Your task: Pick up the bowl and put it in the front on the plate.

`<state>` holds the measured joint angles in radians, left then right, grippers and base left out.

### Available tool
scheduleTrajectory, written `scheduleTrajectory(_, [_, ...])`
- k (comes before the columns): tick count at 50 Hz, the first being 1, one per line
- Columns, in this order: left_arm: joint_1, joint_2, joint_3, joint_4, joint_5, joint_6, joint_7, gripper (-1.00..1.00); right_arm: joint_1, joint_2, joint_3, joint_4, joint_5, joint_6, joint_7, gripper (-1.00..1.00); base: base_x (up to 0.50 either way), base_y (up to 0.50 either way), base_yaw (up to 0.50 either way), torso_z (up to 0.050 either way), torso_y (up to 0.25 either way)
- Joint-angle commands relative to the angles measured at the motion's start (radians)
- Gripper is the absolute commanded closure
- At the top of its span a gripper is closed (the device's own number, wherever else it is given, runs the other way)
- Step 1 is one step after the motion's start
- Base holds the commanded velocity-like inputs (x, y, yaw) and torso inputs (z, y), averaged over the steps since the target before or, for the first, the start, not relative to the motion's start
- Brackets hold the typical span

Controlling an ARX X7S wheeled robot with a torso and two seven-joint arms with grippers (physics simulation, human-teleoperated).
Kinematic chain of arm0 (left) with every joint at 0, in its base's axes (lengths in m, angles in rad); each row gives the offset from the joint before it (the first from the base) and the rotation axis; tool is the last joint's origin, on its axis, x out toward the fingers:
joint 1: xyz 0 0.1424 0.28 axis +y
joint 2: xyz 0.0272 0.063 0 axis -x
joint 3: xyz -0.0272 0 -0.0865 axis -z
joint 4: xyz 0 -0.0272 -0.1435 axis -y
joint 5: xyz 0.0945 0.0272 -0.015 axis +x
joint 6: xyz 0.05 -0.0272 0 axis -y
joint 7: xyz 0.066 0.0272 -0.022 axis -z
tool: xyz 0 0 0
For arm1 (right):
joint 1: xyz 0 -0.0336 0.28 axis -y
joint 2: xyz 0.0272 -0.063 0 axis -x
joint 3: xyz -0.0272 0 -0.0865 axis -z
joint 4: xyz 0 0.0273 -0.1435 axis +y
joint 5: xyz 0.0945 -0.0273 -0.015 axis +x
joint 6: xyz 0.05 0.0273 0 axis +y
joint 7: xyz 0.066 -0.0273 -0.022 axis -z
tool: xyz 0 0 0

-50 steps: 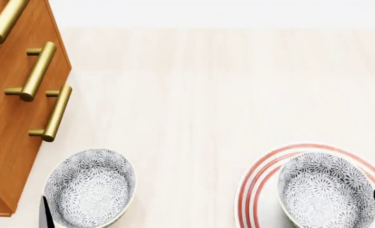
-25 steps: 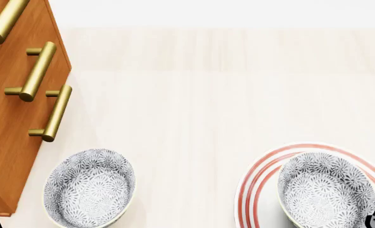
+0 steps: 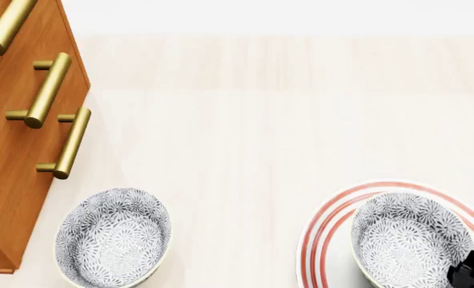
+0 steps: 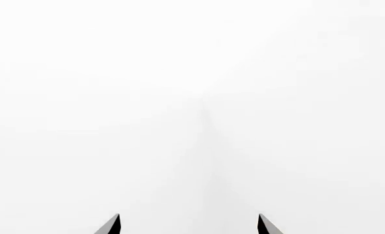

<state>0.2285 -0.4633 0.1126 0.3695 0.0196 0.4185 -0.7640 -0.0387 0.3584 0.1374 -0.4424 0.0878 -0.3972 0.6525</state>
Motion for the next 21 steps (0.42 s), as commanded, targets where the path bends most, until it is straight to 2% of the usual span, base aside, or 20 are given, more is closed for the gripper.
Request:
scheduleTrajectory(1, [0.009, 0.005, -0.053, 0.028, 0.046, 0.013, -0.026, -1.00, 0.010, -0.019, 0.009, 0.024, -0.096, -0.145, -0.009, -1.00, 0.00, 0.00, 0.00, 0.000, 0.000])
scheduleTrajectory(21, [-0.013, 0.010, -0.062, 0.045, 0.060, -0.019, -0.037, -1.00, 0.013, -0.036, 0.008, 0.046, -0.136, -0.181, 0.014, -1.00, 0.00, 0.00, 0.00, 0.000, 0.000])
